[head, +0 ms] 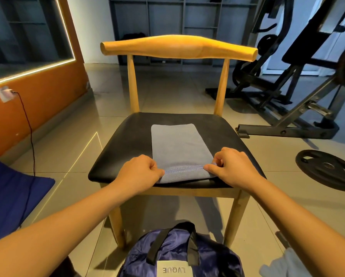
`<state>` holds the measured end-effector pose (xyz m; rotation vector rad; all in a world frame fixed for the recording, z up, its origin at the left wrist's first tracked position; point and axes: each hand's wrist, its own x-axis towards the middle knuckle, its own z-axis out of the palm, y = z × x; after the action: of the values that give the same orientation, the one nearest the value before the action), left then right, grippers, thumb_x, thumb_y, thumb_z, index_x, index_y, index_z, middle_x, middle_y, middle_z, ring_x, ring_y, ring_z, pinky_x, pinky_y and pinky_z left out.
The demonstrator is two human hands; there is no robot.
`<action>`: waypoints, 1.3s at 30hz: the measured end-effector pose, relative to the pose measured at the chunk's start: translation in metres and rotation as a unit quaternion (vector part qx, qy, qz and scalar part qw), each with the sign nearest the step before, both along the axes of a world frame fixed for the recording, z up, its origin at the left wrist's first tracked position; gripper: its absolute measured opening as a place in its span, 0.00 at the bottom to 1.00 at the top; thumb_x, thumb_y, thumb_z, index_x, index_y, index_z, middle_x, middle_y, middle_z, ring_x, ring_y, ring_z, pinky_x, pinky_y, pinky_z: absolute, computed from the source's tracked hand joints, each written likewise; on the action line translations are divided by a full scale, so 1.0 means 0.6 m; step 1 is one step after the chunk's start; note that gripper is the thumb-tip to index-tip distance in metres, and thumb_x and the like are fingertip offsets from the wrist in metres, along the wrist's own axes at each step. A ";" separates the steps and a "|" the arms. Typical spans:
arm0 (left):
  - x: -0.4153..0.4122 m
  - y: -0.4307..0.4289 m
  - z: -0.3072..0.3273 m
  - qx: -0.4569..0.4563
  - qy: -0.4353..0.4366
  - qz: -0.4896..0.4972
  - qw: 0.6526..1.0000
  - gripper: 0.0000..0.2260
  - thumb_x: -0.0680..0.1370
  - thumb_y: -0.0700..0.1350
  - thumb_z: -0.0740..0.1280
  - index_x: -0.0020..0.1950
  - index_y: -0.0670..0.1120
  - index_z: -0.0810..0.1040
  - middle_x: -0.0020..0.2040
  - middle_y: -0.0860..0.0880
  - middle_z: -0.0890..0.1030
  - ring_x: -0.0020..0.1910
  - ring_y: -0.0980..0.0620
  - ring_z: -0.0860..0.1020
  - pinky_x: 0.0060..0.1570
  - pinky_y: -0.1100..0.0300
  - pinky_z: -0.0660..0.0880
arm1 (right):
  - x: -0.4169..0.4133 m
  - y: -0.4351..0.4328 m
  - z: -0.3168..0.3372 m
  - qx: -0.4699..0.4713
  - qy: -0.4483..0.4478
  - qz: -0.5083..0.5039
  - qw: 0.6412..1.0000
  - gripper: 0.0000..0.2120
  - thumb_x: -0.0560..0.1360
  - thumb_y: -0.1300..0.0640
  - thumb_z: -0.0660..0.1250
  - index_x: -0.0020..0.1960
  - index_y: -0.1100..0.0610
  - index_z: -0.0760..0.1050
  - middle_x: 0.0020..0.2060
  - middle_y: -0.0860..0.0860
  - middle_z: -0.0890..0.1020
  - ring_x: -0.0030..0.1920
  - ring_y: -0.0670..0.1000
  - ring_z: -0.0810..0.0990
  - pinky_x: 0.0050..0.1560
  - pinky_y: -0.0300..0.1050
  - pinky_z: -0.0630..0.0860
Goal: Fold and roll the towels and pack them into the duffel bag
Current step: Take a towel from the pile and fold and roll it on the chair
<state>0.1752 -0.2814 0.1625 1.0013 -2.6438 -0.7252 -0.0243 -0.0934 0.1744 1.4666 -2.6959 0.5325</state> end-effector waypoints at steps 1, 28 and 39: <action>0.003 0.004 0.000 -0.043 0.023 0.000 0.999 0.12 0.76 0.52 0.71 0.38 0.45 0.80 0.34 0.47 0.78 0.35 0.50 0.78 0.36 0.56 0.77 | 0.000 0.002 -0.001 -0.023 0.031 0.001 0.999 0.15 0.76 0.38 0.69 0.42 0.49 0.76 0.41 0.45 0.76 0.43 0.48 0.74 0.49 0.46 0.71; 0.018 -0.012 -0.017 -0.091 0.032 -0.076 0.993 0.20 0.85 0.53 0.56 0.40 0.45 0.78 0.40 0.50 0.76 0.44 0.52 0.72 0.47 0.58 0.68 | 0.010 0.004 0.000 0.045 -0.096 0.072 0.992 0.14 0.81 0.49 0.62 0.38 0.53 0.72 0.37 0.50 0.75 0.36 0.47 0.73 0.35 0.41 0.66; 0.020 -0.019 -0.017 -0.210 0.165 -0.134 0.954 0.03 0.78 0.53 0.70 0.48 0.55 0.82 0.44 0.60 0.75 0.45 0.57 0.74 0.46 0.60 0.75 | 0.016 0.016 -0.020 -0.074 0.119 0.110 0.984 0.08 0.79 0.47 0.68 0.53 0.49 0.82 0.49 0.45 0.77 0.47 0.49 0.75 0.43 0.38 0.66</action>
<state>0.1874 -0.2926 0.1522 0.3745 -2.5000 -0.3136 -0.0149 -0.0839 0.1623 1.6771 -2.2807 0.5153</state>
